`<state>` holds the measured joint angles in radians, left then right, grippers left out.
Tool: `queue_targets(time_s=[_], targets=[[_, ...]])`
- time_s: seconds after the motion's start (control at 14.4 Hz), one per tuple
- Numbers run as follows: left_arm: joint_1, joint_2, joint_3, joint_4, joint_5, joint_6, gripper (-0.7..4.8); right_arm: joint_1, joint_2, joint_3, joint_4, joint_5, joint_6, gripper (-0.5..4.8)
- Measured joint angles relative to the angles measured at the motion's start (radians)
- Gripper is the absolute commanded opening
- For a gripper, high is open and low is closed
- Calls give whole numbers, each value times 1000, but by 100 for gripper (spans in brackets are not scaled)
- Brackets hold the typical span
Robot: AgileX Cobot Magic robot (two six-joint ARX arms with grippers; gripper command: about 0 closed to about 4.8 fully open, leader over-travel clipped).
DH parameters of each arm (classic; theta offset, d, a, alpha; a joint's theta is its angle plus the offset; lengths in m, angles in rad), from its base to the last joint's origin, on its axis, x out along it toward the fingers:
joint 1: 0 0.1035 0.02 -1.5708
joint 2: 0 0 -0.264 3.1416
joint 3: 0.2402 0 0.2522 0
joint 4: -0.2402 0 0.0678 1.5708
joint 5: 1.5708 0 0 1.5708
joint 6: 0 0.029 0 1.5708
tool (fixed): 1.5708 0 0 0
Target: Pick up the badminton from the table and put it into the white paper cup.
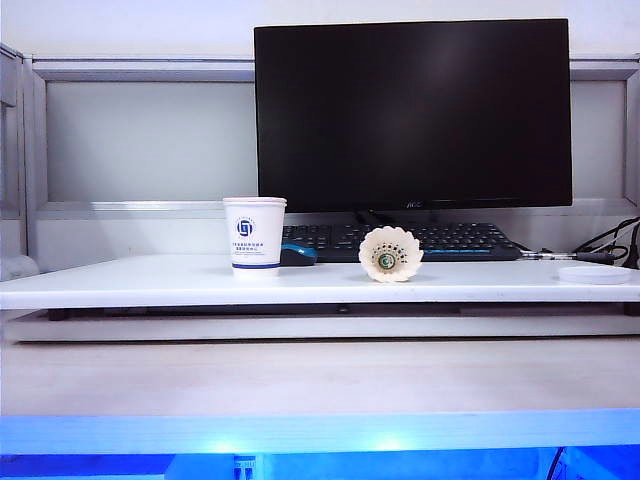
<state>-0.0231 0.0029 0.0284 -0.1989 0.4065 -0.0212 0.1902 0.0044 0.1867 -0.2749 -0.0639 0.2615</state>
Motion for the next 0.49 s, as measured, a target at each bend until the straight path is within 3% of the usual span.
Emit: queue_targets(time_s=[0.28, 0.35, 0.49], targets=[[0, 0, 1, -3, 21, -3, -5, 0, 10, 97, -55, -53, 49, 26], [0, 0, 1, -3, 25, -3, -5, 0, 30, 119, -66, -71, 54, 49], [0, 0, 2, -3, 40, -3, -5, 0, 90, 168, -78, -124, 68, 146]])
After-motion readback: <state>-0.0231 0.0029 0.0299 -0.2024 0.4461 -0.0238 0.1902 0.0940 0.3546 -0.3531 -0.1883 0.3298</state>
